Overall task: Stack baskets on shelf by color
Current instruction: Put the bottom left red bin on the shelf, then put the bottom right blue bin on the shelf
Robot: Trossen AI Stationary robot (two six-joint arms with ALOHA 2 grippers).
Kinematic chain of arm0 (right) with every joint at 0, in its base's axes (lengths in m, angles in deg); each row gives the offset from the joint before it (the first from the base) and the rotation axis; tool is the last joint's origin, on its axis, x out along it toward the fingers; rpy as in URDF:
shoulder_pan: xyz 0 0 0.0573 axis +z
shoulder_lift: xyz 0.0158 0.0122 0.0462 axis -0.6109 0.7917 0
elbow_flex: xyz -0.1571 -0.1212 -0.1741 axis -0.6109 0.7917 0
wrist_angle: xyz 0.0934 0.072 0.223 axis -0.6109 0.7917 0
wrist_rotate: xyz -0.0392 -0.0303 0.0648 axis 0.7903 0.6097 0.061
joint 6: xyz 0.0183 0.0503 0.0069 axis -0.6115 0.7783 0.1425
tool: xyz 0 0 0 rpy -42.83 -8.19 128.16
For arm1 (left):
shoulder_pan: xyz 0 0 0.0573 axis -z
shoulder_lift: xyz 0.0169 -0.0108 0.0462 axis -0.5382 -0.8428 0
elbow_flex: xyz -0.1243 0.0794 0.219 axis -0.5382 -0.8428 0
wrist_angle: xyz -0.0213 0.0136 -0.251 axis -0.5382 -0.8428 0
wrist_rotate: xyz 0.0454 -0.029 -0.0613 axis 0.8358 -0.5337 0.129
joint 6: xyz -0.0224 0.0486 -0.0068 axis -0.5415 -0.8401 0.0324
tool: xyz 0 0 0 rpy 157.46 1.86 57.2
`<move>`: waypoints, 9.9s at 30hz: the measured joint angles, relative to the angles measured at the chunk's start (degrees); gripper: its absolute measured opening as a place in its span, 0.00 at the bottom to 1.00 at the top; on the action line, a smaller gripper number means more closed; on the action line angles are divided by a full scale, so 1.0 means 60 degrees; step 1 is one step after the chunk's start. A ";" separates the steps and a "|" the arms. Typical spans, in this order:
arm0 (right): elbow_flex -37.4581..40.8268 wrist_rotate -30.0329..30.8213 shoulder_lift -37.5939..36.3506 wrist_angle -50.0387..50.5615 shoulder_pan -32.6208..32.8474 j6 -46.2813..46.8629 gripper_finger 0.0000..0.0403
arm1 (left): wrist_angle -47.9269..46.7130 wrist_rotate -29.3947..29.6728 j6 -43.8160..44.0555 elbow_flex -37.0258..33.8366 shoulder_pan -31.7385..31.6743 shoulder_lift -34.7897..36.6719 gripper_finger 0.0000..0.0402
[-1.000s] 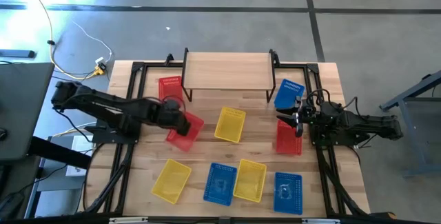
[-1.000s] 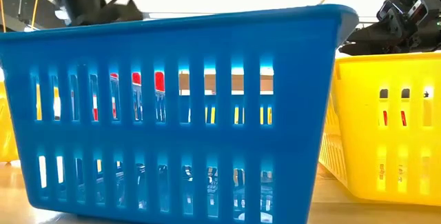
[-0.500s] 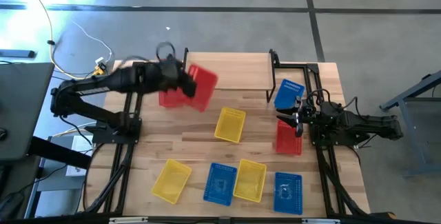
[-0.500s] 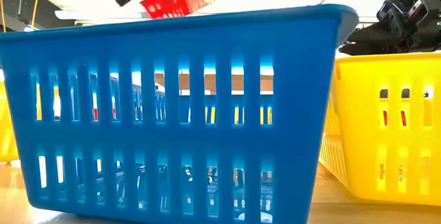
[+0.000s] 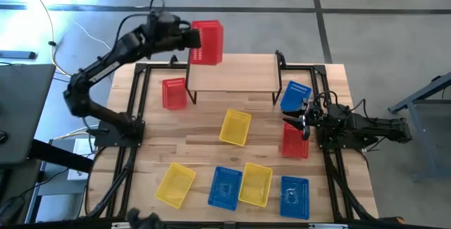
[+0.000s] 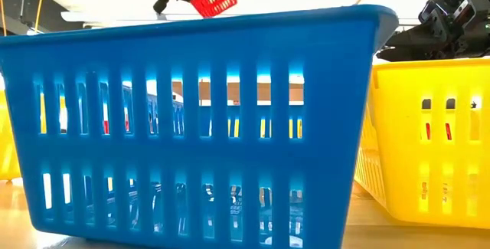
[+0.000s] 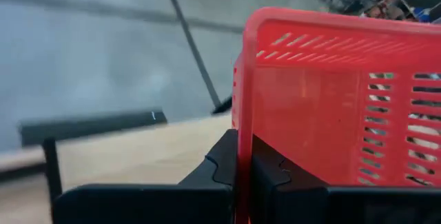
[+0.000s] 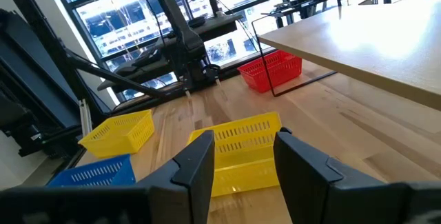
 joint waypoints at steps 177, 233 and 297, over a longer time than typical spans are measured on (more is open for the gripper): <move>-0.5511 -0.0808 0.6096 0.5088 0.2175 0.8523 0.34 | -0.4776 0.0647 -0.3851 -0.1556 0.3589 0.0963 0.19; -0.7395 -0.0332 1.3340 0.4850 1.1317 1.9519 0.22 | -0.4550 0.0641 -0.3433 -0.1556 0.3564 0.0963 0.19; -1.2449 0.3475 1.0775 1.2346 0.5109 1.1172 0.00 | -0.4528 0.0909 -0.3220 -0.1556 0.3913 0.0959 0.19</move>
